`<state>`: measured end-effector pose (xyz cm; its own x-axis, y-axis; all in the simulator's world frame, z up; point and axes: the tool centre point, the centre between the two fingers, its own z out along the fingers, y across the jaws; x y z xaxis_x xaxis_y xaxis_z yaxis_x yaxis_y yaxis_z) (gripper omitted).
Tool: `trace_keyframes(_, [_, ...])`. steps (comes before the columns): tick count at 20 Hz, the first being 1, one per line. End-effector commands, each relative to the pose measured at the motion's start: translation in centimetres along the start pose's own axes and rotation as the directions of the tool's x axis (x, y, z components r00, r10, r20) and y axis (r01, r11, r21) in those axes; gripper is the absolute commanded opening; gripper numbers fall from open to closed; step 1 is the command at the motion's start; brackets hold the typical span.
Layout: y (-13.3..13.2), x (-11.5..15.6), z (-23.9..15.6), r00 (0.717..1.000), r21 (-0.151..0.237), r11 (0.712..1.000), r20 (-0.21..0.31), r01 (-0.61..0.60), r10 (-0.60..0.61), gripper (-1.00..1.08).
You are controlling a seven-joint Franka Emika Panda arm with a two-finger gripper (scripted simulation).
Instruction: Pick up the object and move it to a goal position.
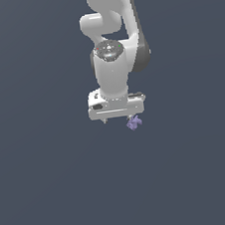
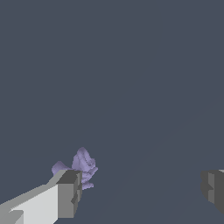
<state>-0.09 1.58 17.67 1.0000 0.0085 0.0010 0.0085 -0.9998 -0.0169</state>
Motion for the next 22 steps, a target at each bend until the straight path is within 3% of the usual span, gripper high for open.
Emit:
trace_keyframes(1, [0.0, 0.0, 0.0, 1.0, 0.0, 1.0, 0.0, 0.0, 0.0, 1.0])
trace_keyframes(11, [3.1, -0.7, 1.4, 1.0, -0.024, 1.0, 0.019, -0.011, 0.011, 1.0])
trace_keyframes(22, [0.5, -1.5, 3.0, 0.995, -0.024, 0.995, 0.018, 0.1, -0.099, 1.0])
